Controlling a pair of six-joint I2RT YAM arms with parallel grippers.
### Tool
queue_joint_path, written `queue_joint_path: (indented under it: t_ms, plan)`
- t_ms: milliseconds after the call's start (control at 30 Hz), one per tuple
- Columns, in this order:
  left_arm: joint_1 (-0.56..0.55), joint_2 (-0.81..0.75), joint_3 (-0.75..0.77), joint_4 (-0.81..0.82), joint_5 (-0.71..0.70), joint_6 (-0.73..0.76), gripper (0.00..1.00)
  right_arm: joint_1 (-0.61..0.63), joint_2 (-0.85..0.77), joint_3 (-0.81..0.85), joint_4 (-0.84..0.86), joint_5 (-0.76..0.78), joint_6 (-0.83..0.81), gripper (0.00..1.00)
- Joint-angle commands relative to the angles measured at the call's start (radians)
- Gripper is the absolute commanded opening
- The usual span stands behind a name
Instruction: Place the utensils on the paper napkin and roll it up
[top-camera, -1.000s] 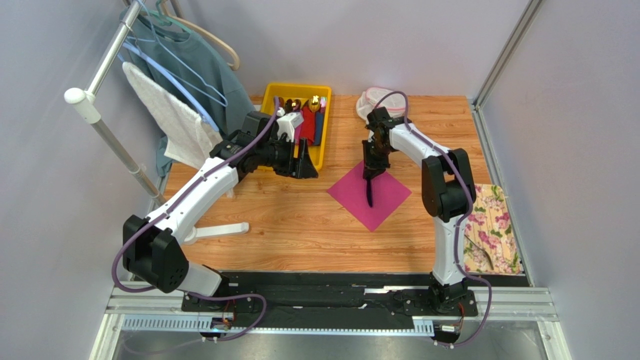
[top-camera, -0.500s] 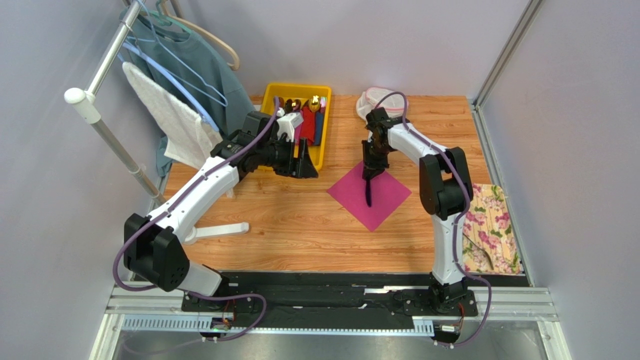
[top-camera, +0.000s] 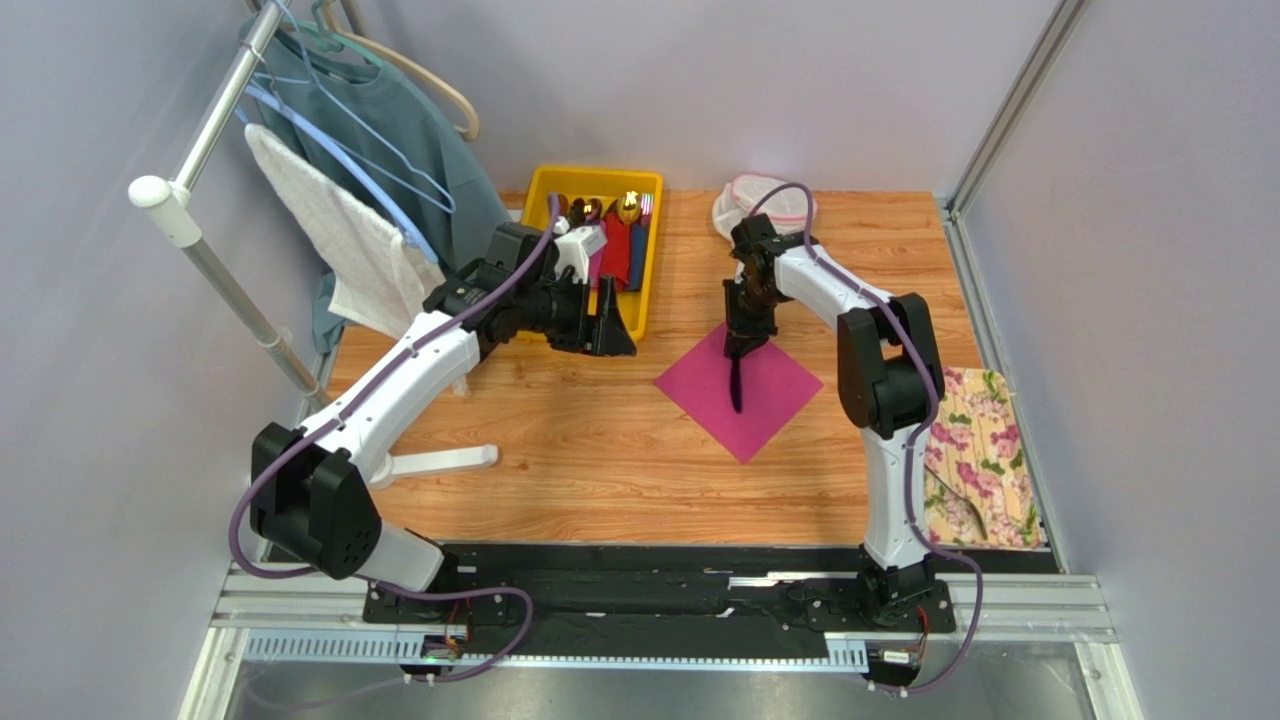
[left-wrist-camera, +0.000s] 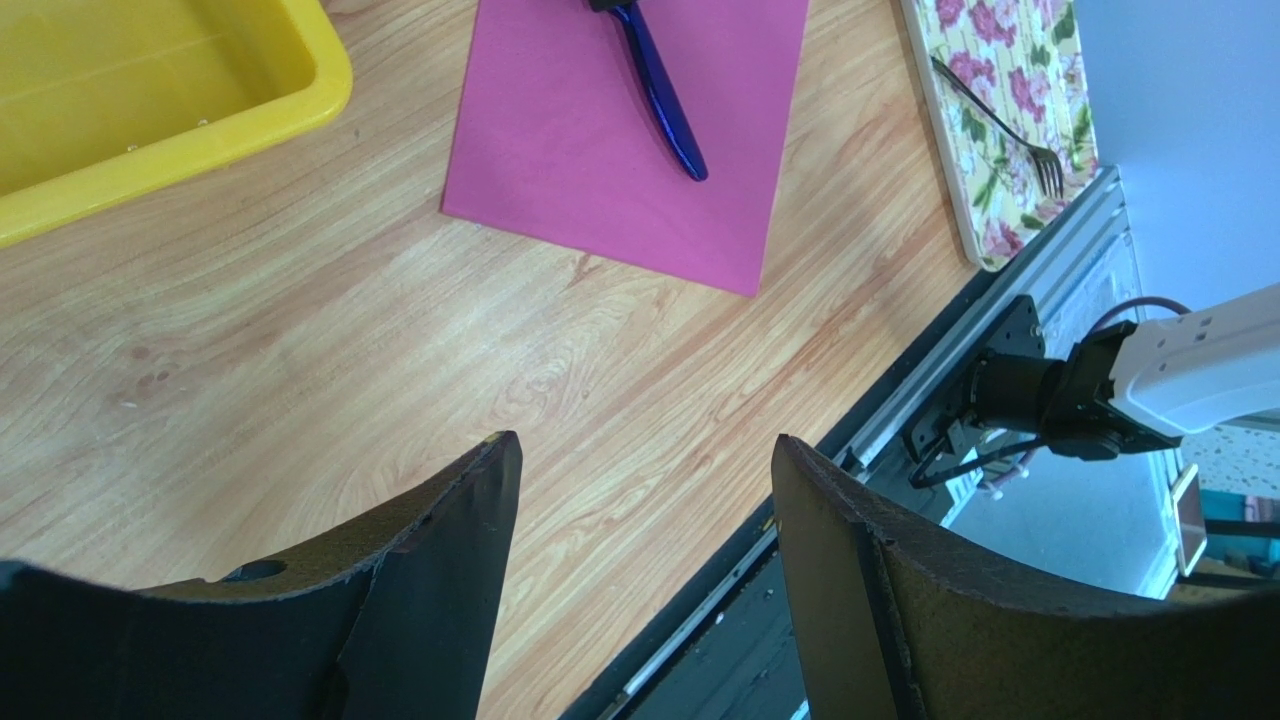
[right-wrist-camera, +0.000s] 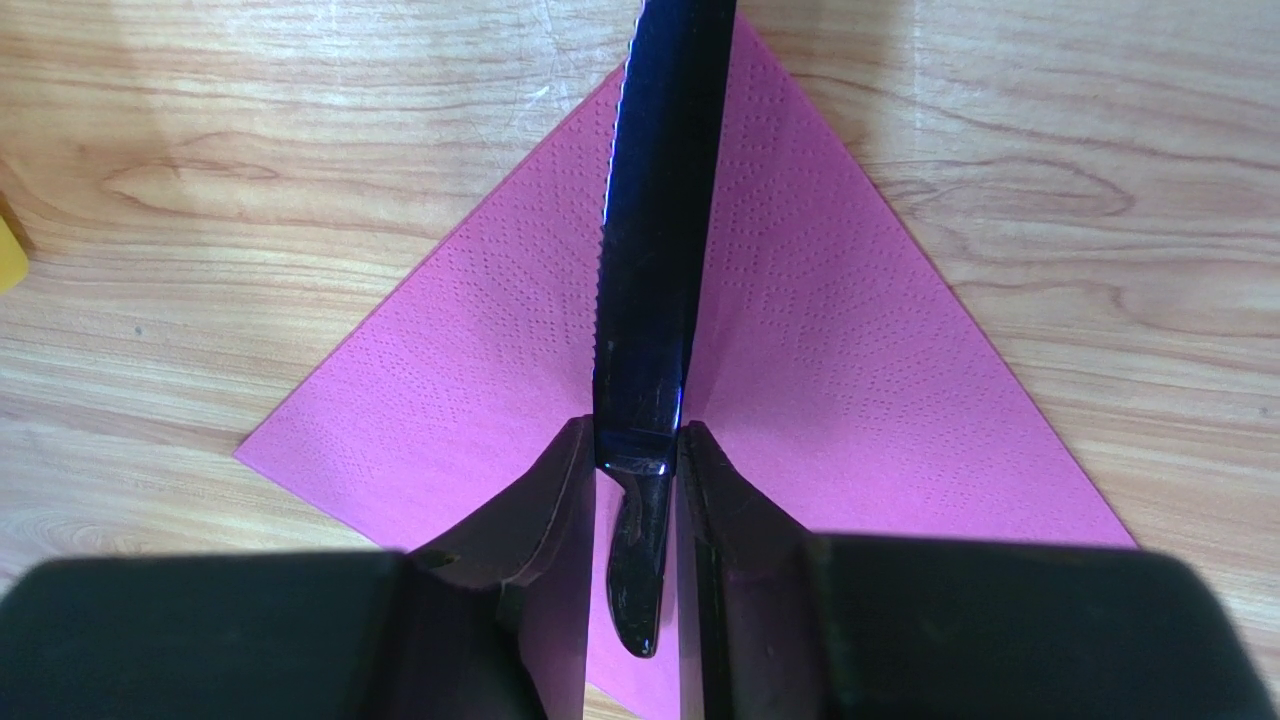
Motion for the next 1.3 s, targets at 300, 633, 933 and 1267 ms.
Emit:
queue_joint_path:
  t_ms: [300, 633, 933, 1267]
  plan:
    - [0.009, 0.009, 0.019, 0.01, 0.001, -0.006, 0.72, 0.001, 0.02, 0.047, -0.01, 0.008, 0.032, 0.1]
    - [0.015, 0.003, 0.014, 0.007, 0.004, -0.006, 0.73, 0.0, 0.014, 0.048, -0.021, 0.016, 0.038, 0.27]
    - [0.015, 0.008, 0.063, -0.035, 0.019, 0.026, 0.75, -0.002, -0.046, 0.108, -0.039, 0.004, 0.029, 0.44]
    - [0.016, -0.054, 0.062, 0.066, 0.05, 0.132, 0.93, -0.078, -0.249, 0.126, -0.07, -0.125, -0.141, 0.54]
